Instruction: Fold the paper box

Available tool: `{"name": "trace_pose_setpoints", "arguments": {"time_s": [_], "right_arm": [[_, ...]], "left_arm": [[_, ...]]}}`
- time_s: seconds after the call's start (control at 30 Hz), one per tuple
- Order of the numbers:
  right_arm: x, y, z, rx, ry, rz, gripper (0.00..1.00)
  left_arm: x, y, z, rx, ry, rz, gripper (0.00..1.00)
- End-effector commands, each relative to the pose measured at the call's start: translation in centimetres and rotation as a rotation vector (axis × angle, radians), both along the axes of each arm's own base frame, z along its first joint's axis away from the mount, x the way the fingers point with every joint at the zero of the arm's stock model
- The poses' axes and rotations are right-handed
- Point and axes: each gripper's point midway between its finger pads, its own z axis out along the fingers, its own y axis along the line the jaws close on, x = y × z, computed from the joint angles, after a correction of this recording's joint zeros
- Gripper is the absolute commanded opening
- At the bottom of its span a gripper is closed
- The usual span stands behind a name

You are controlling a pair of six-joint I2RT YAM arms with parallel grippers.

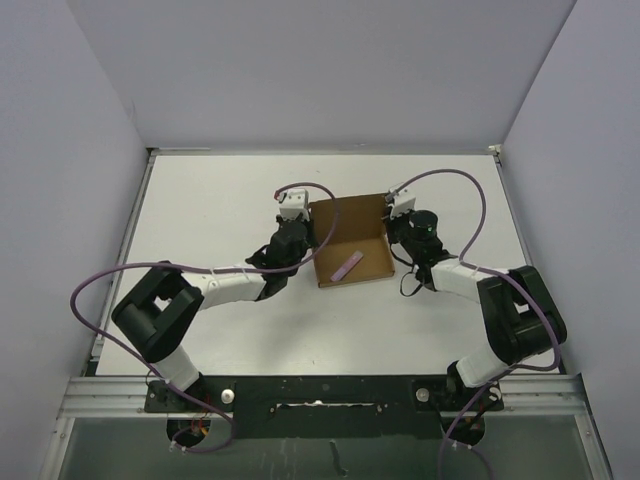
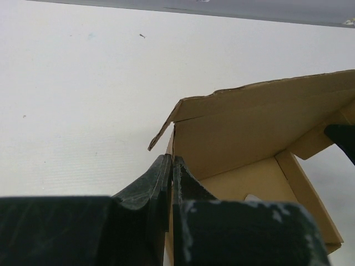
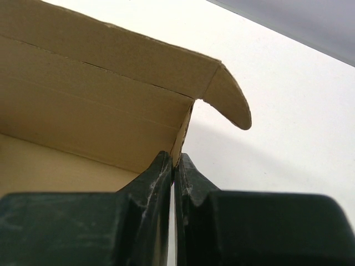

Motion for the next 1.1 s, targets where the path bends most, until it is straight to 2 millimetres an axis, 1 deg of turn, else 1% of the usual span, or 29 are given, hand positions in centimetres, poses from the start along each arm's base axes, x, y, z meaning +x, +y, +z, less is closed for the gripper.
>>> {"name": "trace_pose_setpoints", "arguments": {"time_s": [0.0,0.2,0.37,0.57,0.8,0.83,0.87,1.07], "right_arm": [[-1.3,3.0,3.0,0.102,-0.076,0.133,0.00],[-2.3,2.9,2.4,0.103,-0.056,0.144,0.00],[-3.3,2.9,2.2,0.096,-0.035,0.166,0.04],[-4.4,2.8,1.9,0.092,0.001,0.183,0.07],[-5.4,2.7,1.6,0.089,0.040,0.192,0.13],[-5.5,2.8,1.6,0.087,0.044,0.195,0.14],[-5.6,2.8,1.6,0.086,0.047,0.197,0.14],[-6.1,2.4,1.1,0.067,0.077,0.193,0.13]], "left_arm": [[-1.8,-2.6,3.1,-0.118,-0.042,-0.085,0.00],[-2.8,-3.0,2.5,-0.115,-0.037,-0.089,0.00],[-3.6,-3.0,2.1,-0.114,-0.033,-0.088,0.00],[-4.1,-3.2,2.1,-0.113,-0.034,-0.093,0.00],[-4.4,-3.4,2.5,-0.119,-0.039,-0.094,0.00],[-4.7,-3.1,1.6,-0.104,-0.027,-0.095,0.00],[-4.8,-3.0,1.4,-0.101,-0.023,-0.095,0.00],[-5.2,-3.1,1.2,-0.098,-0.017,-0.104,0.00]]}}
